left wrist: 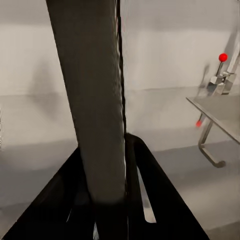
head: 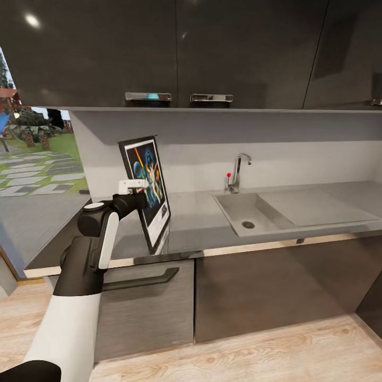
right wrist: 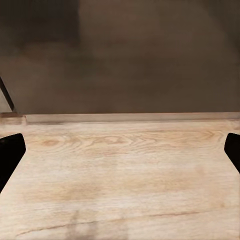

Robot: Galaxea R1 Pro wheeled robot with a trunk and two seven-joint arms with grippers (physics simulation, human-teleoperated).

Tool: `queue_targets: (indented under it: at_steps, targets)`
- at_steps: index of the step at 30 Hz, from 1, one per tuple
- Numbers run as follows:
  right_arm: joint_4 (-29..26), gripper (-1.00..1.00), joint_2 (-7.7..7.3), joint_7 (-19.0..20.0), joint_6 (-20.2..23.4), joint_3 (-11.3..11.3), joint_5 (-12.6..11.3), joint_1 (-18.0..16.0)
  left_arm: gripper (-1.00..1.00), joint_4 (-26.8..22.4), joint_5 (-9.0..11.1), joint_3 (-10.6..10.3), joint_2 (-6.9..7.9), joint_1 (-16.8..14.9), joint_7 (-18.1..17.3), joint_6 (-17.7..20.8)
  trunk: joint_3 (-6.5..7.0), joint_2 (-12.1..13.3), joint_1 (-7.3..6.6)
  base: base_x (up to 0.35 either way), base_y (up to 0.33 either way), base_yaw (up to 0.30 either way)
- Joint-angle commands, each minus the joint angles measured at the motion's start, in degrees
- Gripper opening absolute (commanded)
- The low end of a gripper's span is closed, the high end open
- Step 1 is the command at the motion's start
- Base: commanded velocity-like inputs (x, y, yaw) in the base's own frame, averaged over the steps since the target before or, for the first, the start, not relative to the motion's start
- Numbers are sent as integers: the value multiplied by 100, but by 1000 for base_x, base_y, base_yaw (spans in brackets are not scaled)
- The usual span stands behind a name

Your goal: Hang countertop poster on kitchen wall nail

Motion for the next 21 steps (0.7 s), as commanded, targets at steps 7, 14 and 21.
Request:
queue_targets:
  at_steps: [7,14,21]
  targets:
    - [-7,100,0,-4,-8,-7,27,2,-100,-26,13,-26,-6,-5,-21,40,-5,-3,0,0,0,0]
    - [-7,100,0,-4,-8,-7,28,2,-100,-227,13,-91,-26,-5,-31,62,-5,-3,0,-9,0,0]
    - [-7,100,0,-4,-8,-7,29,2,-100,-232,13,-93,-31,-5,-31,69,-5,-3,0,-106,0,0]
